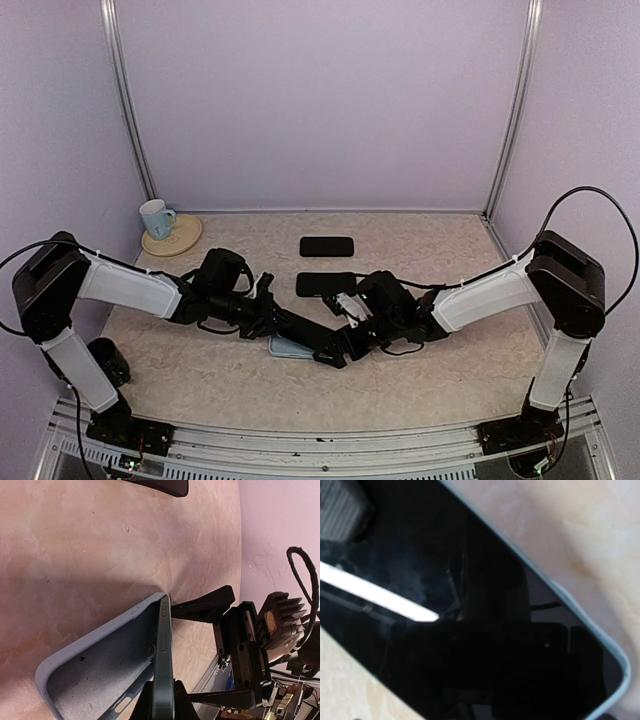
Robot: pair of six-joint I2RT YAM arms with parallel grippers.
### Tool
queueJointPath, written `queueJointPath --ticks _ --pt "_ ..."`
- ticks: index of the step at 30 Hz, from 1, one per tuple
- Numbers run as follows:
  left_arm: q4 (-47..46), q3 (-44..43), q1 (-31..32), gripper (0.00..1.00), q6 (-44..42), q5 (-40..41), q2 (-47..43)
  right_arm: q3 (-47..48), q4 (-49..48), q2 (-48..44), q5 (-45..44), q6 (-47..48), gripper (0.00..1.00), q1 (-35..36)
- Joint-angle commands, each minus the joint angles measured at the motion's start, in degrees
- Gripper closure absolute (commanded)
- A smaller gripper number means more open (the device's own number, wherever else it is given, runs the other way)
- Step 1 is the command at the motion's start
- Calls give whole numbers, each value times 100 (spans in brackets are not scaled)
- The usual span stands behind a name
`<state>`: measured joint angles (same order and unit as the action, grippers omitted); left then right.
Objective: Put the phone into the phone case
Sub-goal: Install the phone into the phone case.
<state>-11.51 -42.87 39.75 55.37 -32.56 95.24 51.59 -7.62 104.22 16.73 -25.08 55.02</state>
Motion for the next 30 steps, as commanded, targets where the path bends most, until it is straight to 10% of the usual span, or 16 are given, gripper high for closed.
queueJointPath --ticks 1,30 --pt "582 147 247 100 212 326 131 22 22 28 73 12 0 140" --pt "-351 836 417 100 1484 411 -289 250 261 120 144 47 0 398"
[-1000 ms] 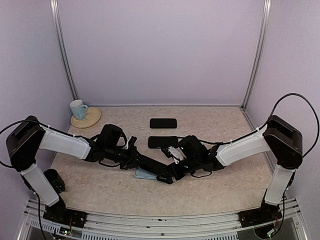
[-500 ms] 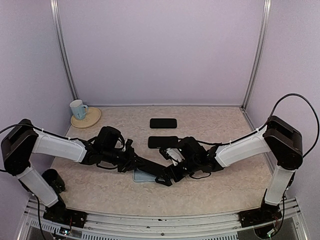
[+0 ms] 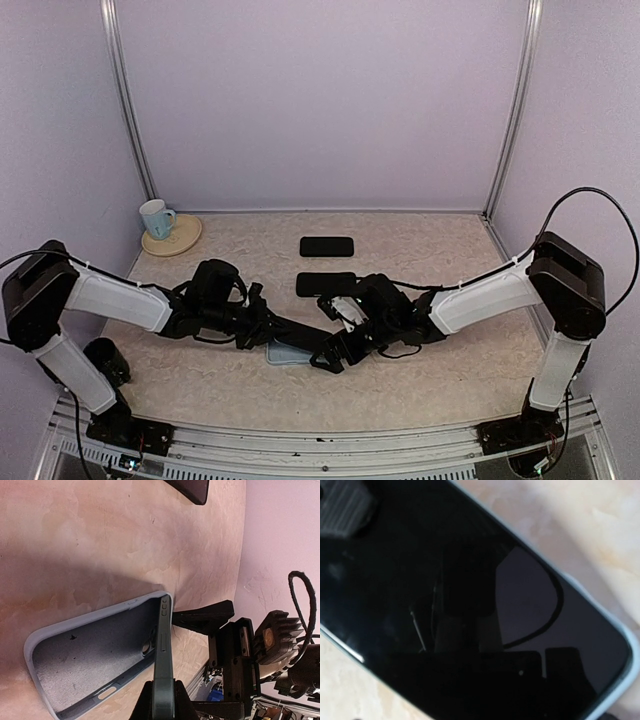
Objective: Put the phone into the phone case
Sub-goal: Install the phone into the phone case.
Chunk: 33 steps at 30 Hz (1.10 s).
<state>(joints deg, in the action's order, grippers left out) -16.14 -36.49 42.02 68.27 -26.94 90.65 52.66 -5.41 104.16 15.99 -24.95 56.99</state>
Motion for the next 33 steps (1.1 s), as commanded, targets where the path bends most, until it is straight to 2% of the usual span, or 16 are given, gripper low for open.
queueJointPath --ticks 1,11,23,33 --pt "59 196 211 100 172 -149 187 151 33 137 229 41 0 209" --pt "-181 -73 590 100 -476 -466 758 267 63 292 99 149 0 216" --pt "-196 19 570 100 -675 -611 848 473 206 289 -188 280 0 191" --pt "-434 43 575 100 -704 -805 931 700 -71 401 226 392 0 181"
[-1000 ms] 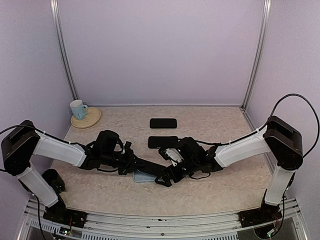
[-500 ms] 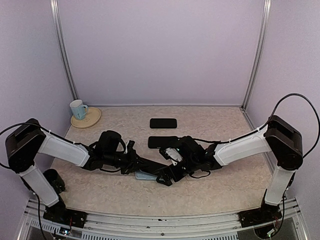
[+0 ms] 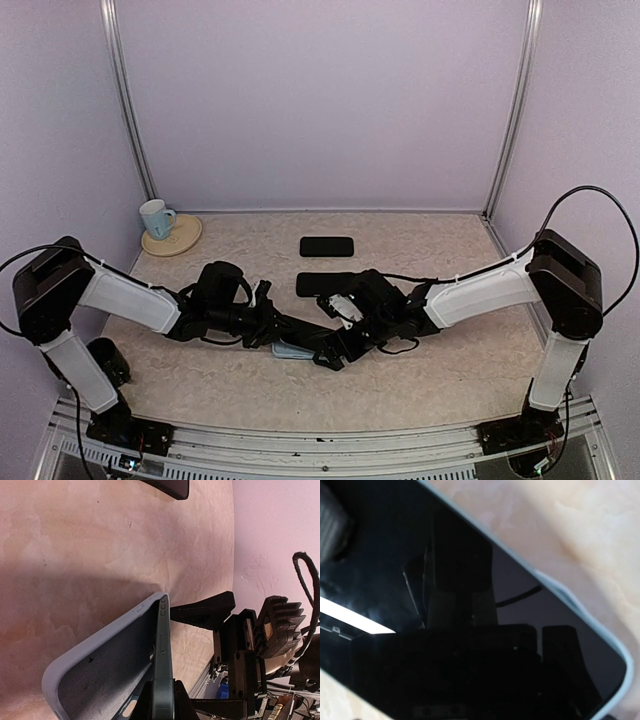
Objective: Put the phone into the phone case
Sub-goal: Install the phone into the phone case.
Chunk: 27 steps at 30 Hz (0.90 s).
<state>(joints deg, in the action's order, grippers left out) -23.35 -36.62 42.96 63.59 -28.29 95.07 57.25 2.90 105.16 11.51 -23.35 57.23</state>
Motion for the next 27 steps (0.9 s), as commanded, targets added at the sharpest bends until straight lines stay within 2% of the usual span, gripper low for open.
queueJointPath --ticks 1,14,27 --pt "216 73 491 100 -215 -691 511 250 -921 306 712 244 0 157" --pt "-388 117 586 100 -14 -946 802 286 -1385 341 1243 311 0 208" --pt "-608 303 443 100 -30 -957 713 202 -1203 124 1140 425 0 228"
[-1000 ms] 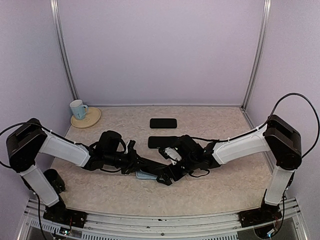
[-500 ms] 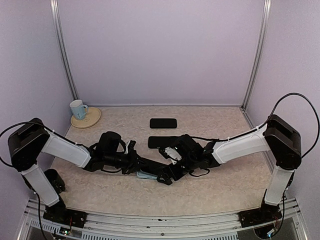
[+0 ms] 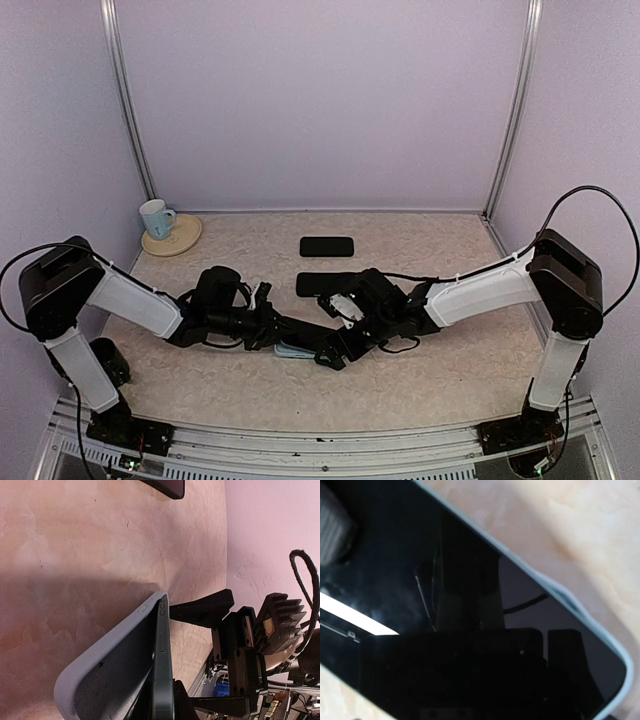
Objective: Put the phone into the phone case
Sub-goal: Install the phone into the phone case.
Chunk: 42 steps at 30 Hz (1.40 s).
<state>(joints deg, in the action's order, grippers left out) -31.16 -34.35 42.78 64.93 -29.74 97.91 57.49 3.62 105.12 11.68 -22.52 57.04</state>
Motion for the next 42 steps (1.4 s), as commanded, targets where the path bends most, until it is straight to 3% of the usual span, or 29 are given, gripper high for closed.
queueJointPath --ticks 1,15,42 --pt "183 108 411 100 -183 -795 391 168 -1222 78 1130 339 0 239" --pt "217 307 207 100 -342 -709 -112 -176 -1080 -554 1453 125 0 -83" --pt "-875 571 73 100 -186 -761 -740 -952 -1144 -1110 1717 -293 0 -974"
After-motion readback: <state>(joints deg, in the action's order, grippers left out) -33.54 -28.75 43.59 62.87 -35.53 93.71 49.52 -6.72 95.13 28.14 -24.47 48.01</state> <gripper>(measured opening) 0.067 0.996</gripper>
